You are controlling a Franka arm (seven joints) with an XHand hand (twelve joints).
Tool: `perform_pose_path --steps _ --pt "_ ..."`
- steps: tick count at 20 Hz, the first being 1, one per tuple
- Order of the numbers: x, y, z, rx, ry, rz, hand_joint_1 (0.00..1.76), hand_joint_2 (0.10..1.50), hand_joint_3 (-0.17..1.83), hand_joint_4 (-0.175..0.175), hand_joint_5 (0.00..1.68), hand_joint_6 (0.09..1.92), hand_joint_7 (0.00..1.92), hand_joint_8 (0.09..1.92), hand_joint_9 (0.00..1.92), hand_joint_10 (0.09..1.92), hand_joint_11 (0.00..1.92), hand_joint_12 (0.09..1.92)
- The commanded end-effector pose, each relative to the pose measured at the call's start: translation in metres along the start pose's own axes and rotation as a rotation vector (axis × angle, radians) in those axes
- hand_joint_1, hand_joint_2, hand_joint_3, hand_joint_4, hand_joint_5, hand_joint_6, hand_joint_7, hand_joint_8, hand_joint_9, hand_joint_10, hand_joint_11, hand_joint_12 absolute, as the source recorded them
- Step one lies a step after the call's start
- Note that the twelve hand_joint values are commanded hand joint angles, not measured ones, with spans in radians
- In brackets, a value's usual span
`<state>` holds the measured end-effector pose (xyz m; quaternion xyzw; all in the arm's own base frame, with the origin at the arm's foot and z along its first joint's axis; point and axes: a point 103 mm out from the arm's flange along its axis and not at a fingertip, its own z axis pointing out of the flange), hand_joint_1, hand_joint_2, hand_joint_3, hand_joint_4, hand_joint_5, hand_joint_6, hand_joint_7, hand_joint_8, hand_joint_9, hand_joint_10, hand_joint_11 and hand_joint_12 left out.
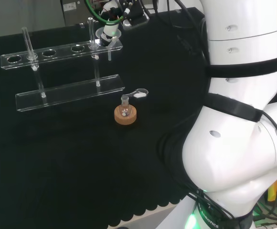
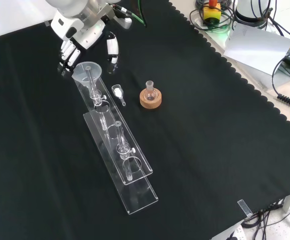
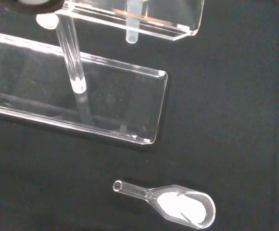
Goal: Pick up the funnel from the transparent funnel stand.
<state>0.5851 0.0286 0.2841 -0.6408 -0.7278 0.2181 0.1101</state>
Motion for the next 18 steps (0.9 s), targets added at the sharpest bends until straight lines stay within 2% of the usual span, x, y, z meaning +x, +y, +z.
perform_pose_path --steps 1,13,18 --pt "0.002 0.002 0.003 0.006 -0.007 0.001 0.66 0.71 0.39 0.006 0.18 0.09 0.00 0.53 0.27 0.80 0.41 1.43" --pt "0.006 0.013 0.007 0.015 -0.022 -0.004 0.66 0.69 0.42 0.007 0.16 0.09 0.00 0.52 0.22 0.81 0.41 1.42" --pt "0.005 0.015 0.007 -0.024 -0.025 -0.012 0.67 0.69 0.42 0.008 0.16 0.09 0.00 0.52 0.22 0.82 0.41 1.42"
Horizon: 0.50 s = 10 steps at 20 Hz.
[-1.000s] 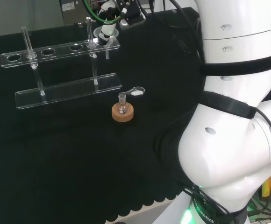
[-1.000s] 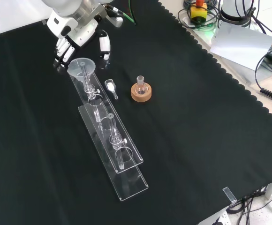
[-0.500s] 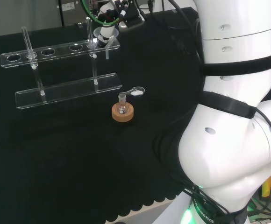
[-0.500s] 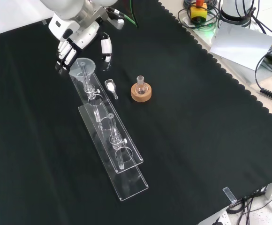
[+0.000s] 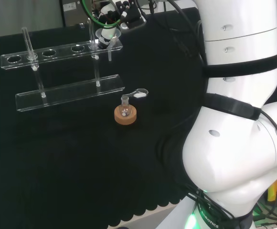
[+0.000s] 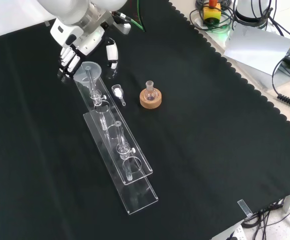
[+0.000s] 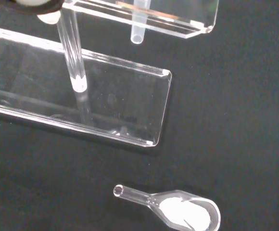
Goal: Pick up the funnel from the transparent funnel stand.
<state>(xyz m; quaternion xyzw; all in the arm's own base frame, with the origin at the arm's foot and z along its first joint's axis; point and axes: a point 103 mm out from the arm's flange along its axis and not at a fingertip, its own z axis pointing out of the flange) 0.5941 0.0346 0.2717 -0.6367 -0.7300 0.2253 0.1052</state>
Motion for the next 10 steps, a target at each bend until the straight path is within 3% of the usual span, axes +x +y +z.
perform_pose_path --steps 1,10 --pt "-0.0016 0.0009 0.0004 -0.029 -0.007 -0.006 0.67 0.69 0.42 0.008 0.16 0.09 0.00 0.52 0.22 0.82 0.41 1.42" --pt "-0.0047 0.0035 0.0027 0.007 -0.016 0.008 0.67 0.68 0.43 0.008 0.17 0.09 0.00 0.52 0.21 0.82 0.40 1.42"
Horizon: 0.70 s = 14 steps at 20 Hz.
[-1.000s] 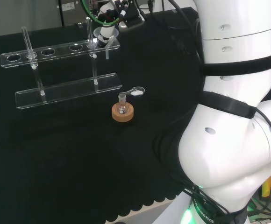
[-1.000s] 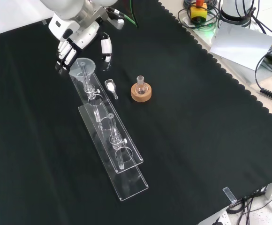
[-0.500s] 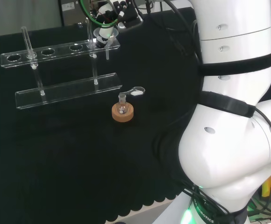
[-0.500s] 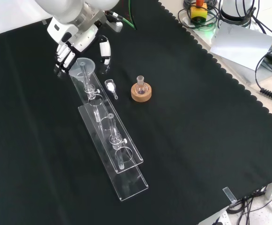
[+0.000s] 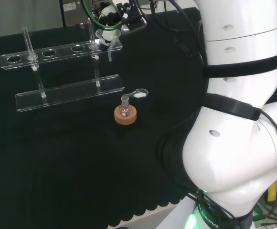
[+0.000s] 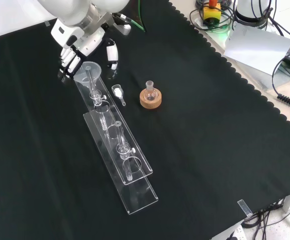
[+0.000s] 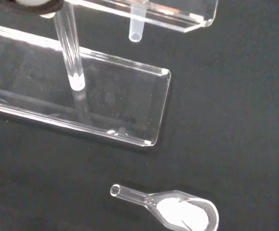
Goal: Pick up the funnel from the transparent funnel stand.
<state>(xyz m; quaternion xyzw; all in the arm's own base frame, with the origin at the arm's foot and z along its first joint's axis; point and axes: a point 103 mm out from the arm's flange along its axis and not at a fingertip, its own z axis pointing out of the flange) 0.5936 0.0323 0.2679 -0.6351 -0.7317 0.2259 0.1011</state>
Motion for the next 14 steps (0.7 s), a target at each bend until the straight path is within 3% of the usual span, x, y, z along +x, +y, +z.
perform_pose_path --steps 1,14 --pt "-0.0032 0.0024 -0.0013 0.011 -0.009 0.011 0.67 0.68 0.43 0.008 0.17 0.09 0.00 0.52 0.21 0.82 0.40 1.42" --pt "-0.0023 0.0061 -0.0002 0.009 -0.035 0.003 0.69 0.67 0.46 0.007 0.31 0.09 0.00 0.58 0.29 0.78 0.36 1.44"
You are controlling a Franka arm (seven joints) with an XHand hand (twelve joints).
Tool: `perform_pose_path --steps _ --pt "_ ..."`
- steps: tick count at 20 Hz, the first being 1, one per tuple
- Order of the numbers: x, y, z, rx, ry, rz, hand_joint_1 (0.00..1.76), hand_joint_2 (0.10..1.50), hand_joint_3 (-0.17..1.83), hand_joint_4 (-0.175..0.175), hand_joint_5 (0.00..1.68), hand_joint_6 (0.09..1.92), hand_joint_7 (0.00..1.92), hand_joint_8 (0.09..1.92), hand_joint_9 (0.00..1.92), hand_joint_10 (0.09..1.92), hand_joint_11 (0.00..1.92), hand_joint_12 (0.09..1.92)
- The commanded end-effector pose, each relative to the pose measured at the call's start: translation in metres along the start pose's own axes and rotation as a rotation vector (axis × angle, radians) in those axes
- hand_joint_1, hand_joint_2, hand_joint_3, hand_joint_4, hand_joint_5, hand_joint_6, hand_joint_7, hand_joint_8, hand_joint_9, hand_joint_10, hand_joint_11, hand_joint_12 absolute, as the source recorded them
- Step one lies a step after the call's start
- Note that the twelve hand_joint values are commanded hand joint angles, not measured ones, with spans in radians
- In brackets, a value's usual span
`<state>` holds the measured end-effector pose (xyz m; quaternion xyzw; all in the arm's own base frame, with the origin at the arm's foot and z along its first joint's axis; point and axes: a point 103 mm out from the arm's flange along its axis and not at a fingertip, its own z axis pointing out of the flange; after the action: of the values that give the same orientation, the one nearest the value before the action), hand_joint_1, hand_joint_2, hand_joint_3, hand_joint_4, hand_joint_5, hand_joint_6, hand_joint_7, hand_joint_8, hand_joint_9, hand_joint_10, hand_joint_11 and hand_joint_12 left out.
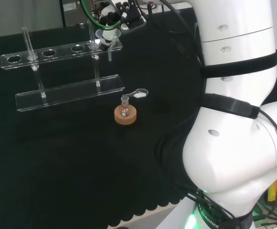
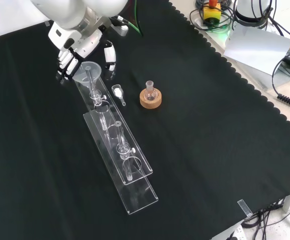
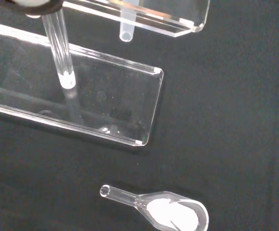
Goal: Pick up the funnel from the transparent funnel stand.
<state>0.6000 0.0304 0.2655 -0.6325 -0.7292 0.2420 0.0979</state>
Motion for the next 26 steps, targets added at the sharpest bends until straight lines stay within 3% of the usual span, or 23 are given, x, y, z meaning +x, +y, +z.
perform_pose_path --steps 1,10,18,26 --pt "0.000 -0.001 0.000 -0.019 -0.014 -0.001 0.69 0.67 0.46 0.007 0.33 0.09 0.00 0.60 0.30 0.77 0.36 1.44" --pt "0.002 -0.006 -0.009 -0.099 -0.111 0.011 0.79 0.72 0.53 -0.002 0.66 0.15 0.43 0.64 0.66 0.57 0.37 1.36" --pt "-0.009 -0.030 -0.044 -0.100 -0.109 0.038 0.80 0.73 0.55 -0.008 0.69 0.19 0.46 0.63 0.71 0.55 0.39 1.34" --pt "-0.016 -0.077 -0.067 -0.119 -0.109 0.084 0.80 0.73 0.56 -0.013 0.66 0.20 0.42 0.62 0.73 0.54 0.39 1.34"
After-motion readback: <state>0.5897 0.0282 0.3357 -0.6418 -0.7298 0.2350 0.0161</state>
